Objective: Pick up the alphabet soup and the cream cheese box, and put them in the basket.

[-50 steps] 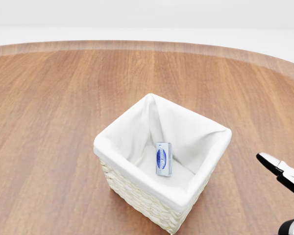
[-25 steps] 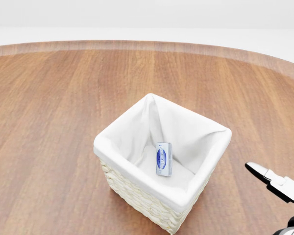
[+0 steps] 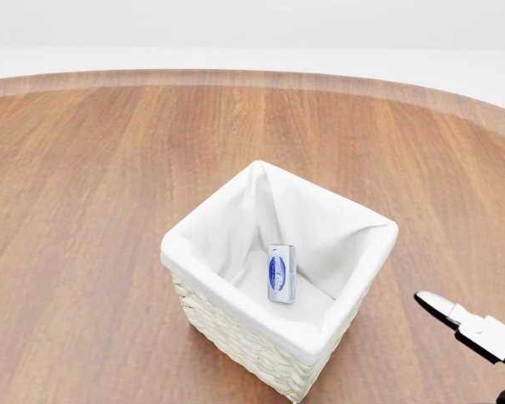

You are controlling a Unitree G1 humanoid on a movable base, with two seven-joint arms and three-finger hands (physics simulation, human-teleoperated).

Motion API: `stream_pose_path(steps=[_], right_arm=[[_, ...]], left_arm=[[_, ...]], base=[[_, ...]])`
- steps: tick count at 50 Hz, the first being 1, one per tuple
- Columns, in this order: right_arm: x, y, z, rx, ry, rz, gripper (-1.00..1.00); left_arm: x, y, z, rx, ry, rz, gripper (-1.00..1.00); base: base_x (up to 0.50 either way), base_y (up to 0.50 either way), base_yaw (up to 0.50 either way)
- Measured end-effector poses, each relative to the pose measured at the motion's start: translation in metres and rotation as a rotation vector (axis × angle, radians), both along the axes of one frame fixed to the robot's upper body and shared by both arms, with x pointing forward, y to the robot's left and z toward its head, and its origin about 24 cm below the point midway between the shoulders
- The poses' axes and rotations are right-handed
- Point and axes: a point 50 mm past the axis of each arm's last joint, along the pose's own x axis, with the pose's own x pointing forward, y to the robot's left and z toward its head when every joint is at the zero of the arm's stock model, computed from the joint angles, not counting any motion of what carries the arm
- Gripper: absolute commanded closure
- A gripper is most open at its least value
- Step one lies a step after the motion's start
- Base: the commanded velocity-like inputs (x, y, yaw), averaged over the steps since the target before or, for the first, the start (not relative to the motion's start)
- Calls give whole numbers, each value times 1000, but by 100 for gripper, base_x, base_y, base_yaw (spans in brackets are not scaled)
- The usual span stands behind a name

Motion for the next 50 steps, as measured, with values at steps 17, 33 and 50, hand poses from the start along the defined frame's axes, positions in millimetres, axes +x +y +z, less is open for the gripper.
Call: stream_pose_path(steps=[17,33,50], right_arm=[[-13,17,12,-73,38,108,-100],[-24,29,16,-188,87,160,-100],[-34,45,16,-350,150,188,-100]], left_arm=[[2,1,-2,-1,12,16,-100],[4,3,-3,-3,19,23,-100],[5,3,-3,-3,24,26,-100]], base=[[0,0,0],[0,0,0],[0,0,0]])
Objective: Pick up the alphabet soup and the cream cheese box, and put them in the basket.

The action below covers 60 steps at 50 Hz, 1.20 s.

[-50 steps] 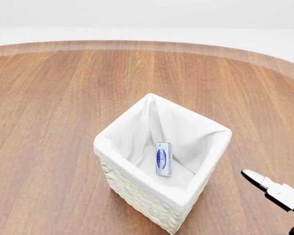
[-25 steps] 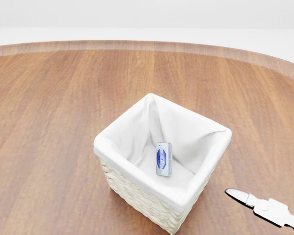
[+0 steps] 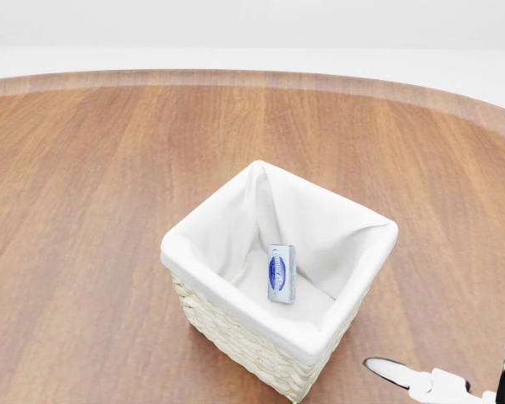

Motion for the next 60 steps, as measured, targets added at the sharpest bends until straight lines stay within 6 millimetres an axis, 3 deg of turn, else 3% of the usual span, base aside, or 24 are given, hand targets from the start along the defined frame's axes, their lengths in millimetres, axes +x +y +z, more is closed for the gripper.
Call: stream_pose_path(steps=[29,60], right_arm=[[-4,21,-17,-19,70,111,-100],[-4,30,-34,14,173,216,-100]], left_arm=[[-1,1,1,8,-6,20,-100],[1,3,-1,8,5,32,-100]], base=[[0,0,0],[0,0,0]])
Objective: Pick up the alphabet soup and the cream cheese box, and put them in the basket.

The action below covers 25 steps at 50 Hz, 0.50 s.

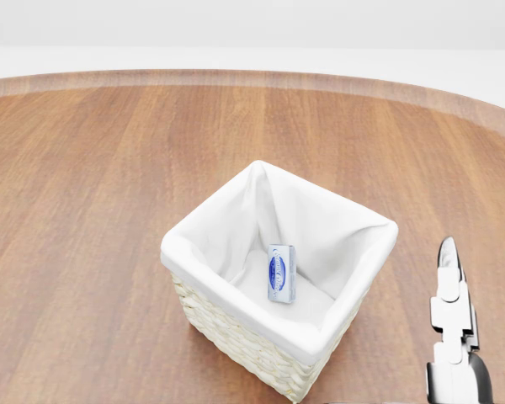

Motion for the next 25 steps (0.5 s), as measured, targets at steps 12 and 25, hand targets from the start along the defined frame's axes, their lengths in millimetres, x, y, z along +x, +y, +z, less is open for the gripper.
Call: stream_pose_path(steps=[12,25], right_arm=[[2,6,-8,-8,35,43,-100],[3,11,-18,-59,68,63,-100]], left_arm=[[1,0,-2,-5,10,-1,-100],[2,0,-4,-10,19,-2,-100]], base=[[0,0,0],[0,0,0]])
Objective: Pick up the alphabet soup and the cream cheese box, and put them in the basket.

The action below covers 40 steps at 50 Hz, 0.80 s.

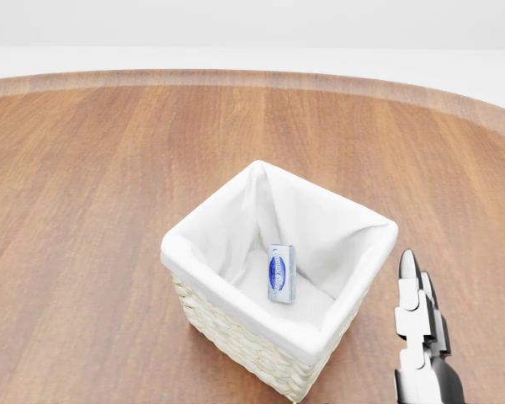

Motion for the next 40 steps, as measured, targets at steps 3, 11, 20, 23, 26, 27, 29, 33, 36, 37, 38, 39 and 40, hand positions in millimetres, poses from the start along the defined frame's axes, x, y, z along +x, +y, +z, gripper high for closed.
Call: stream_pose_path(steps=[3,11,20,23,26,27,29,33,36,37,38,39,40], right_arm=[[-1,1,-3,-13,11,5,-100],[-2,3,-12,-47,47,12,-100],[-4,6,-18,-71,73,37,-100],[-5,7,-19,-76,79,44,-100],[-6,8,-21,-82,86,49,-100],[-6,8,-21,-84,89,51,-100],[-6,8,-23,-88,95,54,-100],[-7,9,-25,-96,104,60,-100],[-8,9,-27,-102,112,61,-100],[-8,9,-28,-105,115,61,-100],[-8,10,-30,-108,119,61,-100],[-8,10,-31,-111,123,61,-100],[-8,10,-32,-114,127,61,-100]], left_arm=[[0,0,0,1,-2,0,-100],[0,0,-1,-3,3,-4,-100],[0,0,-2,-6,7,-7,-100],[0,0,-1,-6,6,-7,-100],[0,0,-2,-7,7,-7,-100],[1,0,-2,-7,7,-8,-100],[1,0,-2,-8,8,-8,-100],[1,0,-2,-10,9,-11,-100],[0,0,-2,-10,7,-13,-100],[0,-1,-2,-10,7,-13,-100],[0,-1,-2,-9,7,-14,-100],[0,-1,-1,-9,7,-14,-100],[0,-1,-1,-9,7,-14,-100]], base=[[0,0,0],[0,0,0],[0,0,0],[0,0,0],[0,0,0],[0,0,0],[0,0,0],[0,0,0],[0,0,0],[0,0,0],[0,0,0],[0,0,0],[0,0,0]])
